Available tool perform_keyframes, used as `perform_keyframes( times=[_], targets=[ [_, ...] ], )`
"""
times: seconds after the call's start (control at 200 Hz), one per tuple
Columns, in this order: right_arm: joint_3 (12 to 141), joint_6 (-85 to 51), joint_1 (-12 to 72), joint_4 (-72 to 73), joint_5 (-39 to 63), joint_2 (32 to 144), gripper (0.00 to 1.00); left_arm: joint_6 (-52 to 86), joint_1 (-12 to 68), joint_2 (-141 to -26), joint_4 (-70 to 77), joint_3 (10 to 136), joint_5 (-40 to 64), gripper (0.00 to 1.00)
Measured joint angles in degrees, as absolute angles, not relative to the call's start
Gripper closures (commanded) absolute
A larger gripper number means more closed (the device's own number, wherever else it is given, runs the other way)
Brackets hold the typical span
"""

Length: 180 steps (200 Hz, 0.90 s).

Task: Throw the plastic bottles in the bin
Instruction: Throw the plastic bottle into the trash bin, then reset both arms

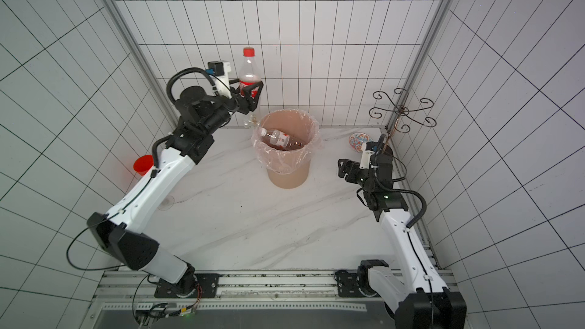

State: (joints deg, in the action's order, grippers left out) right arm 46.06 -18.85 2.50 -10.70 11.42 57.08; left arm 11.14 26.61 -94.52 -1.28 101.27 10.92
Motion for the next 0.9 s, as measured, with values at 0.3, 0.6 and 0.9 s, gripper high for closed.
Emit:
perform_keyframes(
  times=[0.3, 0.6, 0.9],
  targets=[
    [46.1, -18.8, 2.5, -11.1, 11.4, 56.2, 0.14, 11.8, 26.9, -93.8, 0.3, 89.8, 13.3, 0.03],
    [46.1, -18.8, 2.5, -11.1, 11.7, 56.6, 0.14, 15.4, 11.5, -63.0, 7.5, 64.2, 7.2, 0.03],
    [46.1, -19.0, 2.4, -9.8, 4.7, 60.2, 0.08, 22.5, 5.5, -56.8, 9.6, 32.9, -11.4, 0.03]
  ],
)
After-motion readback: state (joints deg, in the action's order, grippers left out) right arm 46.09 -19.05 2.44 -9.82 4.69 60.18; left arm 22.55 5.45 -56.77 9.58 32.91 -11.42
